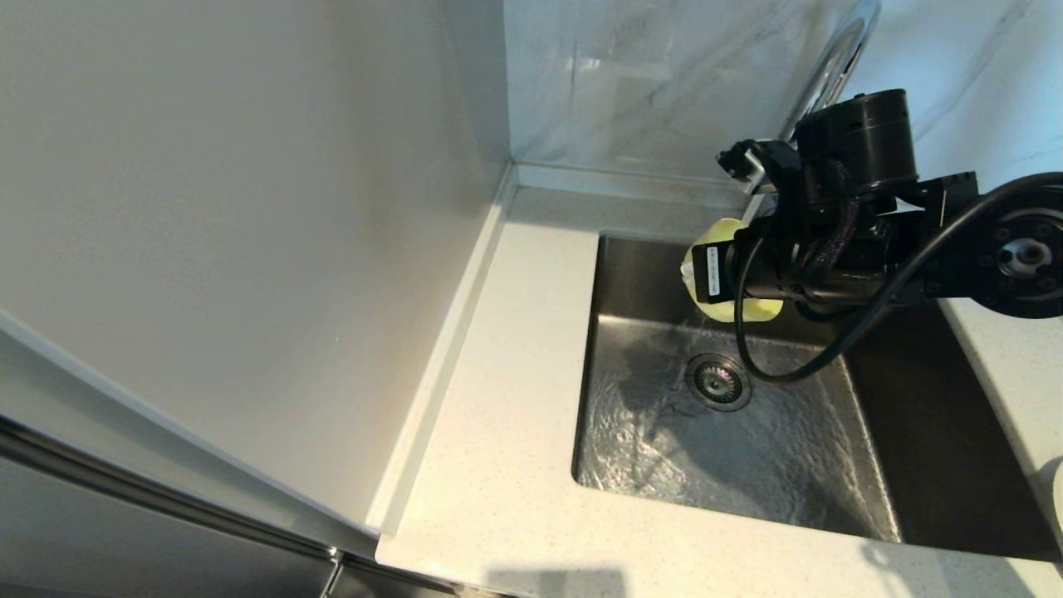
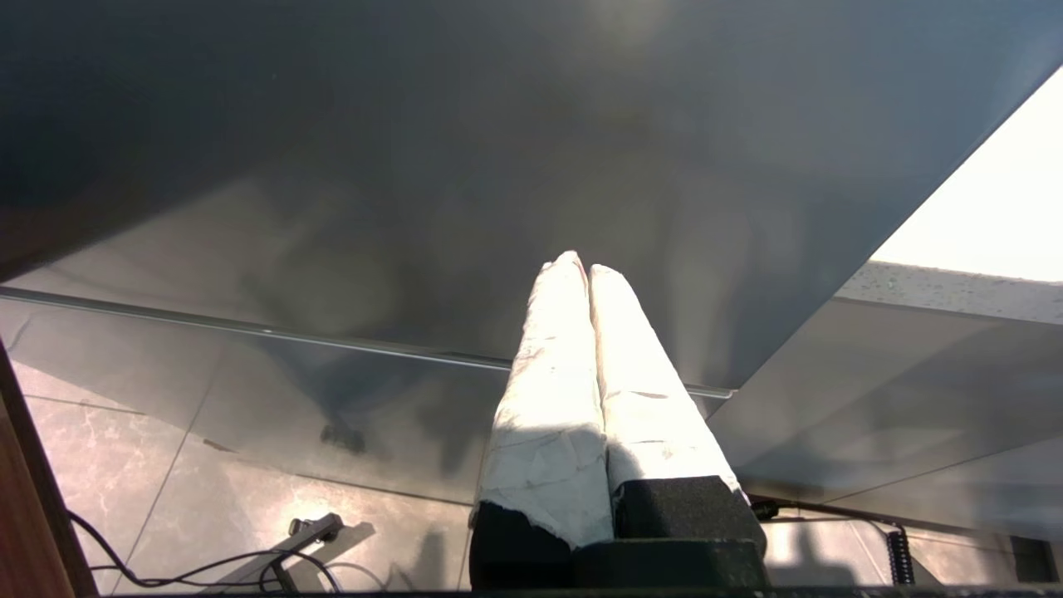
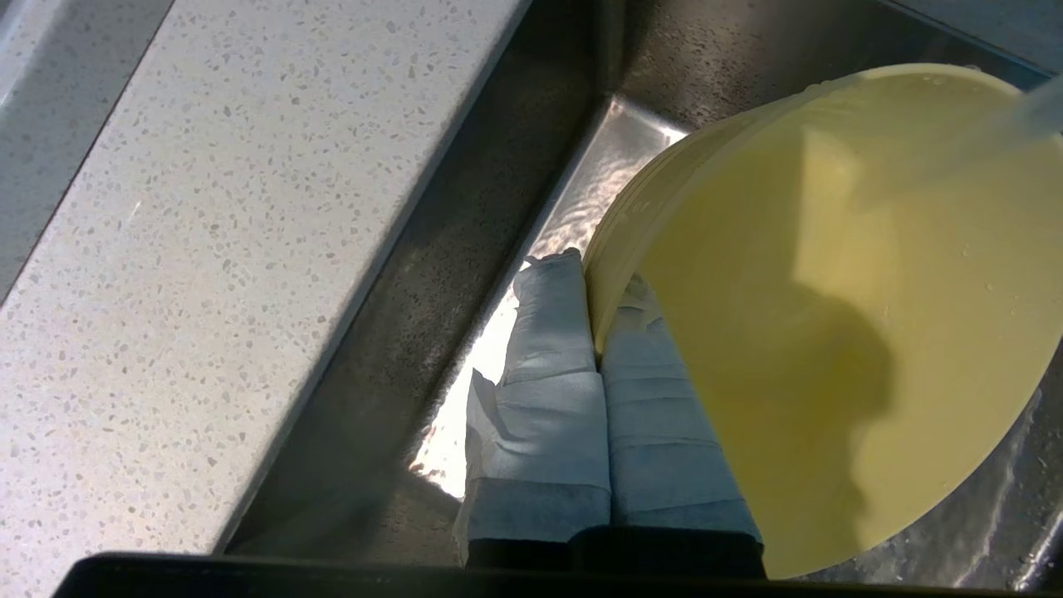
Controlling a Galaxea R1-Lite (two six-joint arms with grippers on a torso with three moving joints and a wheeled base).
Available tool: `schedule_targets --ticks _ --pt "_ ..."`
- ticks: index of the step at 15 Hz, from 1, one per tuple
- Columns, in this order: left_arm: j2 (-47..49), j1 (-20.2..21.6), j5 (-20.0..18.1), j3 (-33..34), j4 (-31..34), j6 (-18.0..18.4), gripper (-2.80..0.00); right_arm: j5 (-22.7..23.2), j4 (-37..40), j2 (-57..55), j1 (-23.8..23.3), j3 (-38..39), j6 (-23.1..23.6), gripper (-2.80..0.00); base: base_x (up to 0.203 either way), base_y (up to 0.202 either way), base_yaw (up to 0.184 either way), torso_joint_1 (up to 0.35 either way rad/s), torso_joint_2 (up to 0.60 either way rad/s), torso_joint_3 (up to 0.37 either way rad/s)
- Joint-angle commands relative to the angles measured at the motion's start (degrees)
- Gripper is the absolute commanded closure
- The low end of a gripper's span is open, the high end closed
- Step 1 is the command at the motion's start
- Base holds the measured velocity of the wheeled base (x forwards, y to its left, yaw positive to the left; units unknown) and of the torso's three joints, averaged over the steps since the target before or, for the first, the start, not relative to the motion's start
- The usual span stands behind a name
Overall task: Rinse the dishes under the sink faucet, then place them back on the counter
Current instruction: Rinse the bowl
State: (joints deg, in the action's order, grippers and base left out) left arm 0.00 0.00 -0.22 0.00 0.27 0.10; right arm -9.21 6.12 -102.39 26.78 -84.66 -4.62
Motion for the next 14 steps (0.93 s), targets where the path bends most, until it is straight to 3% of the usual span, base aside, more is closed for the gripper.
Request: schedule_targets --ticks 1,6,9,12,14 --pt "0.0 0.0 0.04 0.0 0.0 -0.02 0.0 -0.2 0.03 -0.71 0.11 -0.34 -0.04 0.0 0.0 0.0 0.0 0.0 0.0 0.0" --pt "0.0 0.0 -0.03 0.0 0.0 -0.02 0.0 -0.7 0.12 -0.28 -0.16 0.36 -0.22 0.0 0.0 0.0 0.0 0.0 0.0 0.0" --pt "0.0 0.0 -0.04 0.0 0.0 -0.02 0.0 -0.75 0.12 1.58 -1.63 4.58 -0.85 0.0 0.0 0.0 0.0 0.0 0.0 0.0" --pt "0.0 0.0 -0.04 0.0 0.0 -0.02 0.0 0.74 0.12 6.68 -7.29 10.2 -6.97 0.0 0.0 0.0 0.0 0.0 0.0 0.0" --pt "0.0 0.0 -0.04 0.0 0.0 -0.02 0.0 5.49 0.12 9.46 -12.41 12.43 -11.18 0.0 0.0 0.0 0.0 0.0 0.0 0.0"
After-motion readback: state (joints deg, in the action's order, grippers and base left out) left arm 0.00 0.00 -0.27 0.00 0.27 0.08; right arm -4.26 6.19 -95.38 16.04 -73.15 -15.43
